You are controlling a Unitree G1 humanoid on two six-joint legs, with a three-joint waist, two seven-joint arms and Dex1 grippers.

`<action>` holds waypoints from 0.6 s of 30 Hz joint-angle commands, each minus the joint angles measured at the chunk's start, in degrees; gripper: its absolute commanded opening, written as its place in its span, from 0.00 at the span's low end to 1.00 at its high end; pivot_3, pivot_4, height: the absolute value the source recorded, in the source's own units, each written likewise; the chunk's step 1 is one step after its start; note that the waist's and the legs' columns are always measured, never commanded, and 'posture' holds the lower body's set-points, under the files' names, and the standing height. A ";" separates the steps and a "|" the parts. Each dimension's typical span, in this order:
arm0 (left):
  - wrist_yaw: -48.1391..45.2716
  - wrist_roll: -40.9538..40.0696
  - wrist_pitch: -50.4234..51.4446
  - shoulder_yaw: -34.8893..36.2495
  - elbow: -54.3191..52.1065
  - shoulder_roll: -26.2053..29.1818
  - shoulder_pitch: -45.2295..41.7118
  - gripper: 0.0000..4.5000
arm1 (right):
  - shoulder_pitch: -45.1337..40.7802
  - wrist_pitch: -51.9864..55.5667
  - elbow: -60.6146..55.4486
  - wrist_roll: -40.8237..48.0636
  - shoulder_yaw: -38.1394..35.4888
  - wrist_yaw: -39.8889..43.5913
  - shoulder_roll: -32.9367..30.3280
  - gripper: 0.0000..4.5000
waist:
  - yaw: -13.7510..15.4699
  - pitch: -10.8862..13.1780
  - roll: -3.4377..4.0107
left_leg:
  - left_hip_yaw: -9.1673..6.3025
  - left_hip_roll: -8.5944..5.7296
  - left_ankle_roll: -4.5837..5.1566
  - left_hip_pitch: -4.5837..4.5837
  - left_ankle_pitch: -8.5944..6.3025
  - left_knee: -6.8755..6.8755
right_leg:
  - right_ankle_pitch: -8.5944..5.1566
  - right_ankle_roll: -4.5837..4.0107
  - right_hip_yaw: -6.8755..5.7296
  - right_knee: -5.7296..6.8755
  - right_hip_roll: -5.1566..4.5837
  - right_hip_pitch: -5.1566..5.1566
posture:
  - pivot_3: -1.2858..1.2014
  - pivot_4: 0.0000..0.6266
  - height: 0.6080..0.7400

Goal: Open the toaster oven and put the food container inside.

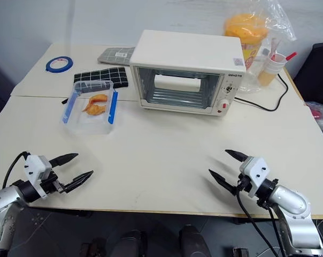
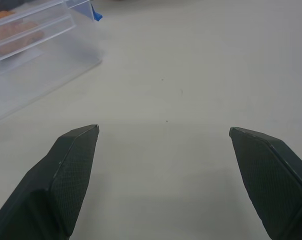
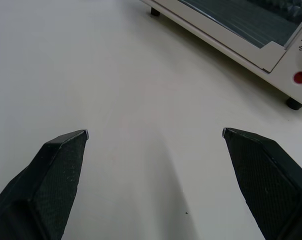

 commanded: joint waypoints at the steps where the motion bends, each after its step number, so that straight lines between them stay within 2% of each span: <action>1: 0.23 -2.74 2.06 2.13 -3.09 0.85 0.08 0.99 | -1.18 0.87 -1.02 1.76 -0.05 -0.21 0.35 1.00 | 0.00 0.00 0.00 | 0.00 0.00 0.00 0.00 0.00 0.00 | 0.00 0.00 0.00 0.00 0.00 0.00 | 0.52 0.24 1.00; 5: -2.97 -14.71 11.61 5.49 -5.83 2.52 -2.73 0.99 | -5.15 7.42 -5.01 6.96 -0.80 -2.23 0.75 1.00 | -0.11 0.00 0.00 | -0.01 0.02 -0.01 0.00 0.00 0.01 | 0.00 0.00 -0.01 0.06 0.00 -0.01 | 0.52 0.24 1.00; 7: -1.29 -18.17 14.41 7.65 -5.52 3.21 -6.83 0.99 | -9.08 12.44 -7.36 10.69 -1.09 -3.93 0.52 1.00 | -0.05 0.01 0.01 | -0.03 0.03 -0.02 0.00 0.01 0.01 | 0.00 -0.01 -0.03 0.10 0.00 -0.02 | 0.52 0.24 1.00; 12: -1.17 -21.87 19.66 7.30 -4.02 5.33 -15.86 0.99 | -20.45 23.69 -7.59 16.66 -0.70 -7.56 -0.41 1.00 | -0.05 0.01 0.02 | -0.14 0.01 -0.07 -0.05 0.04 0.08 | 0.00 -0.01 -0.12 0.16 0.01 -0.06 | 0.52 0.24 1.00; 18: -3.79 -22.56 23.56 2.17 -2.20 5.11 -22.97 0.99 | -33.65 27.52 3.81 13.46 1.83 -8.77 0.65 1.00 | -0.18 0.01 0.02 | 0.02 0.02 -0.09 -0.42 0.05 0.36 | 0.00 0.00 -0.40 0.28 -0.09 -0.49 | 0.52 0.24 1.00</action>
